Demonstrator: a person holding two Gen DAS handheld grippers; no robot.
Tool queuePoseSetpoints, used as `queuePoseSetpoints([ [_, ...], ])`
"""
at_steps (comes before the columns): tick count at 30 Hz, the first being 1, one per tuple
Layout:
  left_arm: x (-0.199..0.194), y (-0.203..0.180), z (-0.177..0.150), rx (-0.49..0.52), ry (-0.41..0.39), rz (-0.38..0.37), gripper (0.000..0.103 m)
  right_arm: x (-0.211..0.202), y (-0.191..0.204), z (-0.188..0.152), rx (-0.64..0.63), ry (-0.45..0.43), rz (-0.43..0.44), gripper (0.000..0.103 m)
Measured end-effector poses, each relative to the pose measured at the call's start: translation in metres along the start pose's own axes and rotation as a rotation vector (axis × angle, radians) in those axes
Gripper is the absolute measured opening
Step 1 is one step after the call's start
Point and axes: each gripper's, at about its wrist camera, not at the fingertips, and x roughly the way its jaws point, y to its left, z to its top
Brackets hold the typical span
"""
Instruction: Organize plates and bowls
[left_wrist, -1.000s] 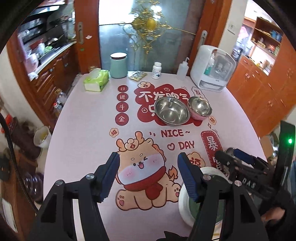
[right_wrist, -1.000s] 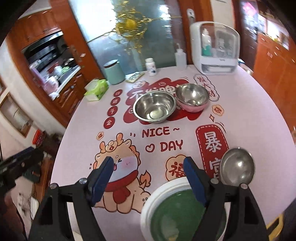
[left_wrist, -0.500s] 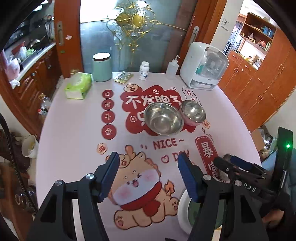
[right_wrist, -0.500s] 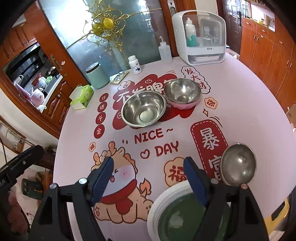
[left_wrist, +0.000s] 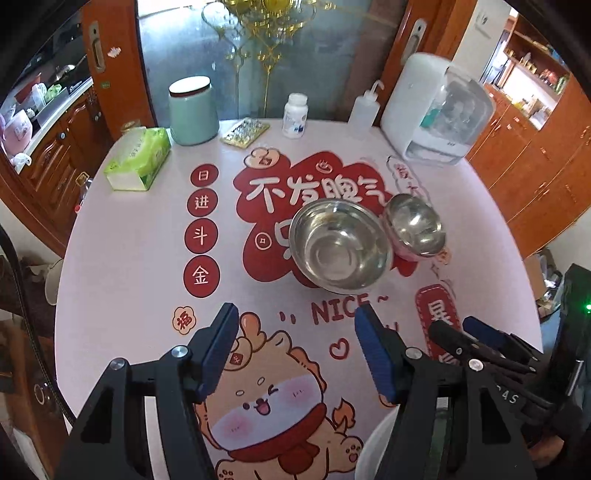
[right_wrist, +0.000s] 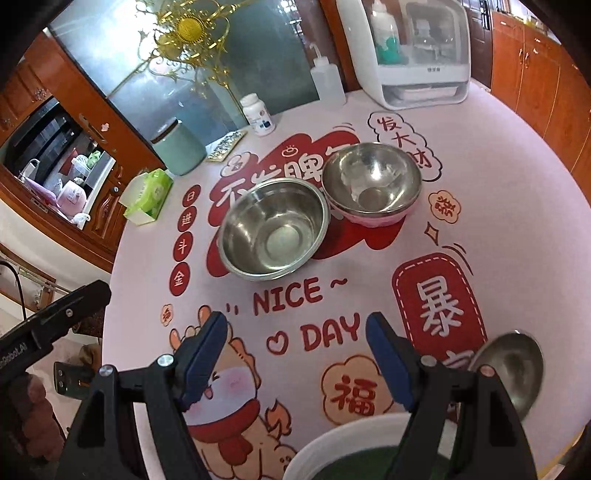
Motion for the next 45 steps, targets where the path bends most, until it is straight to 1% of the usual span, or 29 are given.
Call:
queuePoseSetpoints([
  [3,0.019,-0.002,0.006,-0.004,0.018,0.005,0.064,0.015,-0.005,0.006,0.009,0.003,0.028,0.078],
  [9,0.051,-0.004,0.014,-0.006,0.021,0.018,0.064,0.039,-0.008,0.014,0.003,-0.032,0.074,0.078],
  [14,0.075,-0.004,0.018,-0.005,0.001,0.0,0.064,0.054,-0.007,0.016,-0.027,-0.071,0.083,0.078],
  [18,0.093,-0.005,0.02,0.001,-0.011,-0.024,0.064,0.067,-0.013,0.015,-0.009,-0.101,0.121,0.078],
  [21,0.109,-0.005,0.02,-0.004,-0.022,-0.026,0.064,0.074,-0.018,0.015,-0.011,-0.135,0.124,0.078],
  [26,0.138,-0.004,0.018,-0.015,-0.024,-0.062,0.064,0.087,-0.029,0.013,0.018,-0.173,0.142,0.078],
  [28,0.148,-0.004,0.018,-0.015,-0.026,-0.075,0.064,0.093,-0.031,0.012,0.034,-0.175,0.14,0.075],
  [30,0.157,-0.003,0.017,-0.018,-0.026,-0.088,0.064,0.099,-0.032,0.01,0.047,-0.174,0.139,0.069],
  [33,0.169,-0.002,0.016,-0.026,-0.016,-0.113,0.064,0.109,-0.031,0.009,0.046,-0.162,0.14,0.065],
  [38,0.18,0.001,0.016,-0.027,-0.009,-0.126,0.057,0.117,-0.029,0.009,0.03,-0.161,0.15,0.058],
  [41,0.185,0.004,0.017,-0.039,-0.002,-0.136,0.052,0.119,-0.025,0.009,0.009,-0.167,0.157,0.055],
  [43,0.19,0.006,0.016,-0.045,0.012,-0.139,0.046,0.121,-0.022,0.008,-0.002,-0.172,0.161,0.053],
  [45,0.198,0.009,0.015,-0.059,0.039,-0.154,0.044,0.123,-0.02,0.007,-0.014,-0.167,0.159,0.046],
])
